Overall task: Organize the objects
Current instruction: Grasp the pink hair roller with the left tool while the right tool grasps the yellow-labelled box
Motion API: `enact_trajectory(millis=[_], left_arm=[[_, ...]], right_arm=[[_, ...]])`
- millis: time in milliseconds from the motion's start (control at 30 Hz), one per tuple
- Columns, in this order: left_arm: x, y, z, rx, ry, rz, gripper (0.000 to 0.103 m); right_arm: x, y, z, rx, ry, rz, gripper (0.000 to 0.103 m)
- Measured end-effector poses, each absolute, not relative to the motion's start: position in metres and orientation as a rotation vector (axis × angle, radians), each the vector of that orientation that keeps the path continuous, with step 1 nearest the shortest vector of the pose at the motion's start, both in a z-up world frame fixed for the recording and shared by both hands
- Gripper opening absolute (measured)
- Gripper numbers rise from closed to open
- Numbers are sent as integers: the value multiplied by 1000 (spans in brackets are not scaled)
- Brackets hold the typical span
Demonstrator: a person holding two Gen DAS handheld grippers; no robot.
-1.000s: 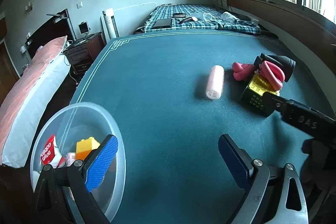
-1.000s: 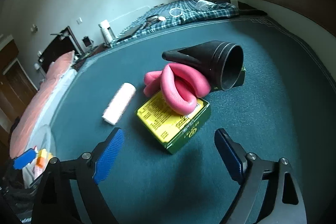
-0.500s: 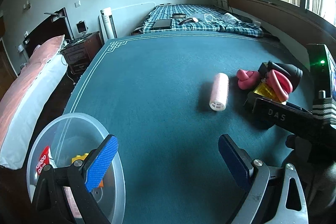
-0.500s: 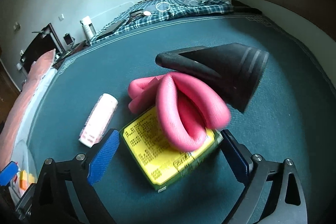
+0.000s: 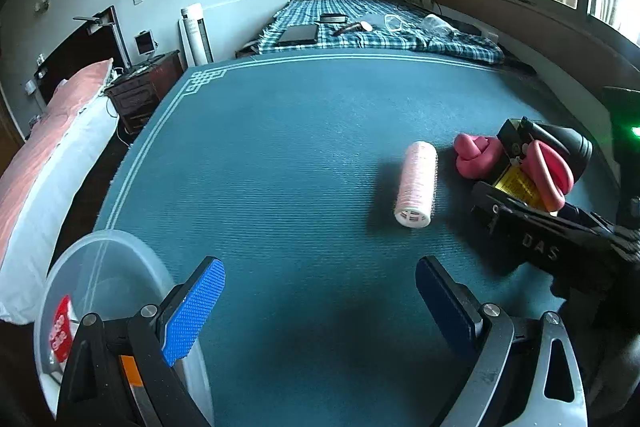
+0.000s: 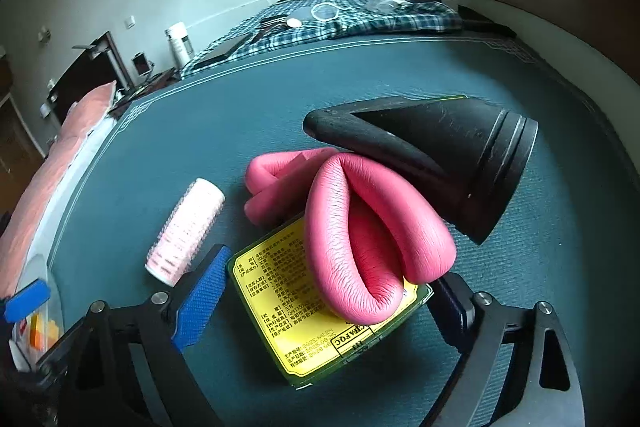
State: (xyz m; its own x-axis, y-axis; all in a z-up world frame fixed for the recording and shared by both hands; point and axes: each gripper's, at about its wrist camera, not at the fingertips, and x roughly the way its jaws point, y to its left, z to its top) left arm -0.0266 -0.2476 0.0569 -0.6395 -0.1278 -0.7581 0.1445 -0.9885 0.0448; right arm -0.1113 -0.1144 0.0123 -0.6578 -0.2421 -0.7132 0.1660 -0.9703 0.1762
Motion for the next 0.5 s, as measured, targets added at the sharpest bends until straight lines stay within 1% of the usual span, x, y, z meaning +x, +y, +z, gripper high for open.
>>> enact_trajectory(millis=[267,500], left_arm=[[-37,-236,51,1284,22,-2730,99],[-56,-221,48,1303,-4,-2748,98]], right_arm=[[-93,-94,12,1165,-135,-2626,91],[-72,-65,11,1171,-172,-2625,91]])
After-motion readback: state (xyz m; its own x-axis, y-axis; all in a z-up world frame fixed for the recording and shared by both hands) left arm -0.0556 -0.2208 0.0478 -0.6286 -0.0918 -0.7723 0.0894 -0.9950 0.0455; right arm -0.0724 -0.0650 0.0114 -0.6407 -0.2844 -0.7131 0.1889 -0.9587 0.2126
